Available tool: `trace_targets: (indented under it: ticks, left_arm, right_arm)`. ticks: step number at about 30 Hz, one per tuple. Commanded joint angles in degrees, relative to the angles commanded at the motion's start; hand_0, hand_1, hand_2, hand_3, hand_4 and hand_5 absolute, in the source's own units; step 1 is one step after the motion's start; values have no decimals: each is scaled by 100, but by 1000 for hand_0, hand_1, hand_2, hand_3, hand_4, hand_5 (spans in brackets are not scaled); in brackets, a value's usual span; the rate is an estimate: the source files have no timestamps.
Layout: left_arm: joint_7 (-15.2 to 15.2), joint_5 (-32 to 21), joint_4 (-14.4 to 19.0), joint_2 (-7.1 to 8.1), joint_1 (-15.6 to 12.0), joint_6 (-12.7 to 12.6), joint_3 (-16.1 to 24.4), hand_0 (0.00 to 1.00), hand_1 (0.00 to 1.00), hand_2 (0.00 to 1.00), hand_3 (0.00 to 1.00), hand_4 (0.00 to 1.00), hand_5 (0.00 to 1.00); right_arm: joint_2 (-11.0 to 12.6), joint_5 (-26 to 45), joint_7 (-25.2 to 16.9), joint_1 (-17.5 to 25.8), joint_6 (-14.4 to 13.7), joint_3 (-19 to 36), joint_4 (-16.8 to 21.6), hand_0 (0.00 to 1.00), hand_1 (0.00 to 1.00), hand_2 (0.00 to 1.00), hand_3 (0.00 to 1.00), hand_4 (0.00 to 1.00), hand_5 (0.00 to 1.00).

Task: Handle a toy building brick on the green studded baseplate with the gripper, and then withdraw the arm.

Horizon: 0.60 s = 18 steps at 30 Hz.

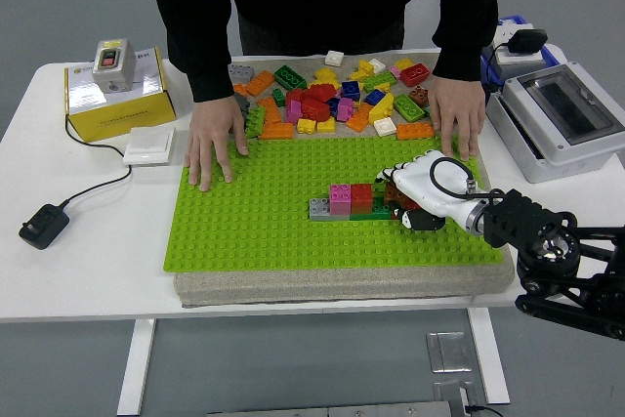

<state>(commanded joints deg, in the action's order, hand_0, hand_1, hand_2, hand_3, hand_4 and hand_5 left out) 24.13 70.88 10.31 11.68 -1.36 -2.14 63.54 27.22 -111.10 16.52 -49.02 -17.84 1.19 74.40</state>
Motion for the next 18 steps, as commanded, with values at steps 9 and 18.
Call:
trace_targets:
  ticks: [9,18]
  left_arm:
    - [-14,6,0,-1,-1,-19,-5,689,660,579,632,69,645]
    - [-21,12,0,-7,-3,-29,-7,689,660,575,633,67,644]
  right_arm:
    - [33,2,8,23,-18,16,14,147,184,710,831,497,369]
    - [47,-10,17,24,-34,30,62,147,183,710,831,499,372]
